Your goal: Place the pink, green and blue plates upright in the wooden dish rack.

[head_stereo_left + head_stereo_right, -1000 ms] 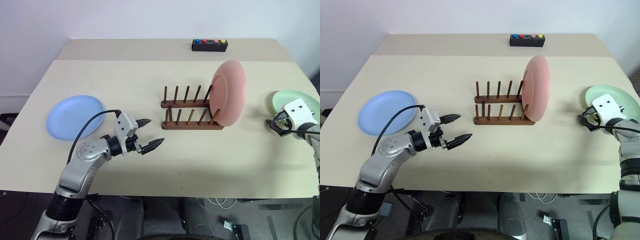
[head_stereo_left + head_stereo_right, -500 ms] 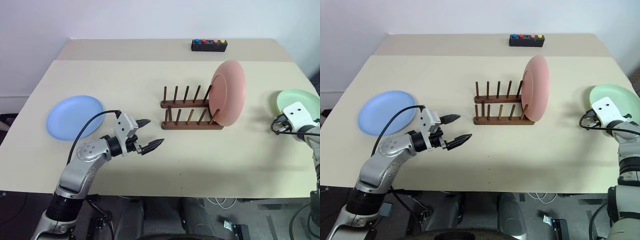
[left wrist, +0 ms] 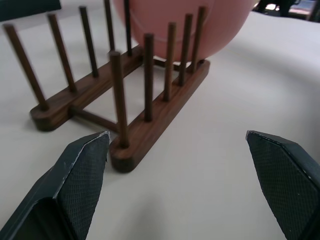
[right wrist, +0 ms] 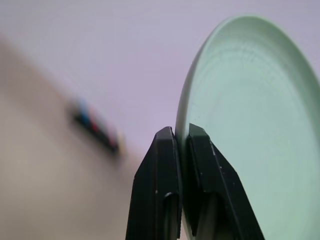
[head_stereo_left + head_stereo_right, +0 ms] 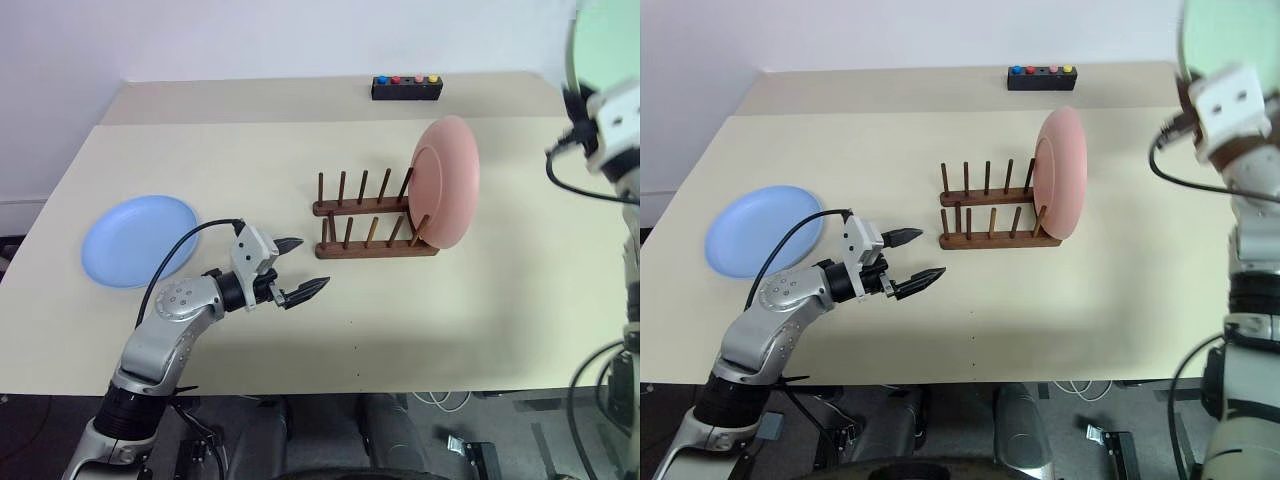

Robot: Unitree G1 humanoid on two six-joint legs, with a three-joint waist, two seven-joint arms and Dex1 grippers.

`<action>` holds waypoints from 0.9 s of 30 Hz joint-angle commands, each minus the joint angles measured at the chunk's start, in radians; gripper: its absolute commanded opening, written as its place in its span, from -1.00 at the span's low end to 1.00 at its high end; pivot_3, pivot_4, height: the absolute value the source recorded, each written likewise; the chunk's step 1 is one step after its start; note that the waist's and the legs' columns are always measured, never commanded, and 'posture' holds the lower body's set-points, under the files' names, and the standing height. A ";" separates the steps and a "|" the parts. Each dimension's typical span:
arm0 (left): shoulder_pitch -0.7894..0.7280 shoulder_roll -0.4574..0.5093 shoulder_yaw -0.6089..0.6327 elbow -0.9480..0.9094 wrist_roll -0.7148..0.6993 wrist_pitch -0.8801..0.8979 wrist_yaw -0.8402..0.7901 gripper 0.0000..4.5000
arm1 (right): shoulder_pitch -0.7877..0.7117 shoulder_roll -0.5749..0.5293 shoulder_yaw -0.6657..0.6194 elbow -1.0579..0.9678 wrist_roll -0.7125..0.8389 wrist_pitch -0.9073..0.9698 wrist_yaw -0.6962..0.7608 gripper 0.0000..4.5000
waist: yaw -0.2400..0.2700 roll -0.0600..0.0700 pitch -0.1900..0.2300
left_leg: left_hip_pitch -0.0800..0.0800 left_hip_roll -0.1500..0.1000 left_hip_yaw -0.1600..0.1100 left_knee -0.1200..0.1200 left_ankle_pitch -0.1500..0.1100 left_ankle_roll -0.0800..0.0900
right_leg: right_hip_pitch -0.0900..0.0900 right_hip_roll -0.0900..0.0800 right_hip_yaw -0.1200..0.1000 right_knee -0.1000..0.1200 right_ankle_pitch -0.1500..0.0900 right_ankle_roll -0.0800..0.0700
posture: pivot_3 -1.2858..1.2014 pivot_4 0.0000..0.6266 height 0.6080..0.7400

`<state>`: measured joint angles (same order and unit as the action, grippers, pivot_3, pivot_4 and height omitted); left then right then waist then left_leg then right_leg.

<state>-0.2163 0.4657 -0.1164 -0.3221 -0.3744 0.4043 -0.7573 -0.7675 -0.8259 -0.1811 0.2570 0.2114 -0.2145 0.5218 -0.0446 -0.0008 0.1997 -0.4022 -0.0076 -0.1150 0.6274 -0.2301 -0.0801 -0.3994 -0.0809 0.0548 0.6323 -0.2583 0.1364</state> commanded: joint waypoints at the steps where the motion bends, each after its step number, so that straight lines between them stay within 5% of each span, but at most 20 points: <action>1: 0.001 0.003 0.010 -0.026 0.005 -0.020 0.003 1.00 | -0.022 0.037 -0.021 -0.177 0.147 0.061 0.083 -0.98 | 0.006 -0.001 0.000 | 0.000 0.000 0.000 0.000 0.000 0.000 | 0.000 0.000 0.000 0.000 0.000 0.000 | 0.03 -0.52 0.91; 4: 0.006 0.005 0.013 -0.028 0.006 -0.021 0.005 1.00 | -0.026 0.088 -0.011 -0.313 0.289 0.187 0.129 -0.98 | 0.015 -0.001 0.000 | -0.002 -0.001 -0.001 0.002 0.000 0.000 | 0.001 -0.001 -0.001 -0.001 0.000 0.000 | 0.03 -0.52 0.91; 6: 0.009 0.006 0.017 -0.031 0.007 -0.021 0.008 1.00 | -0.005 0.141 0.012 -0.468 0.520 0.357 0.145 -0.98 | 0.017 -0.001 0.000 | -0.002 -0.001 -0.001 0.003 0.000 0.000 | 0.001 -0.001 -0.001 -0.001 0.000 0.000 | 0.03 -0.52 0.91; 9: 0.010 0.008 0.024 -0.036 0.006 -0.020 0.011 1.00 | 0.038 0.201 0.000 -0.598 0.802 0.567 0.100 -0.98 | 0.018 -0.001 0.000 | -0.001 0.000 -0.001 0.001 0.000 0.000 | -0.001 0.000 -0.001 0.001 0.000 0.000 | 0.03 -0.52 0.91; 16: 0.016 0.011 0.064 -0.041 -0.012 -0.035 0.011 1.00 | 0.145 0.284 -0.038 -0.660 1.141 0.784 -0.108 -0.98 | 0.031 -0.002 0.000 | -0.002 0.000 -0.001 0.003 0.000 0.000 | 0.000 0.000 -0.001 0.000 -0.002 -0.003 | 0.03 -0.52 0.91; 27: 0.010 0.009 0.054 -0.026 -0.001 -0.041 0.004 1.00 | 0.268 0.363 -0.050 -0.651 1.139 0.835 -0.293 -0.98 | 0.027 -0.001 0.000 | -0.004 0.000 -0.001 0.002 0.000 0.000 | -0.004 0.000 -0.001 0.001 0.000 -0.001 | 0.03 -0.52 0.91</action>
<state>-0.1977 0.4711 -0.0667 -0.3236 -0.3738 0.3834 -0.7508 -0.4979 -0.4709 -0.2057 -0.3526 1.3479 0.6266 0.2346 -0.0174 -0.0020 0.1996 -0.4062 -0.0073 -0.1157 0.6296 -0.2302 -0.0797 -0.4030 -0.0808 0.0539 0.6335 -0.2583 0.1357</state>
